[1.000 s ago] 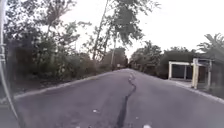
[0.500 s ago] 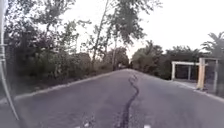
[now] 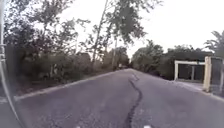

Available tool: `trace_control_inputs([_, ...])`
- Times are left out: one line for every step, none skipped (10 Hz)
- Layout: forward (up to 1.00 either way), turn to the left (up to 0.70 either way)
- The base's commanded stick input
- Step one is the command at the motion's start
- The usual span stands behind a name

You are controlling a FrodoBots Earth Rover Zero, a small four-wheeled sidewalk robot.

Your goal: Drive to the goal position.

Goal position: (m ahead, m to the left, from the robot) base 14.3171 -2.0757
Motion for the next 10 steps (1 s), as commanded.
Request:
trace_control_inputs([0.70, 0.00])
trace_control_inputs([0.70, 0.00])
trace_control_inputs([0.70, 0.00])
trace_control_inputs([0.70, 0.00])
trace_control_inputs([0.70, 0.00])
trace_control_inputs([0.70, 0.00])
trace_control_inputs([0.70, 0.00])
trace_control_inputs([0.70, 0.00])
trace_control_inputs([0.70, 0.00])
trace_control_inputs([0.70, 0.00])
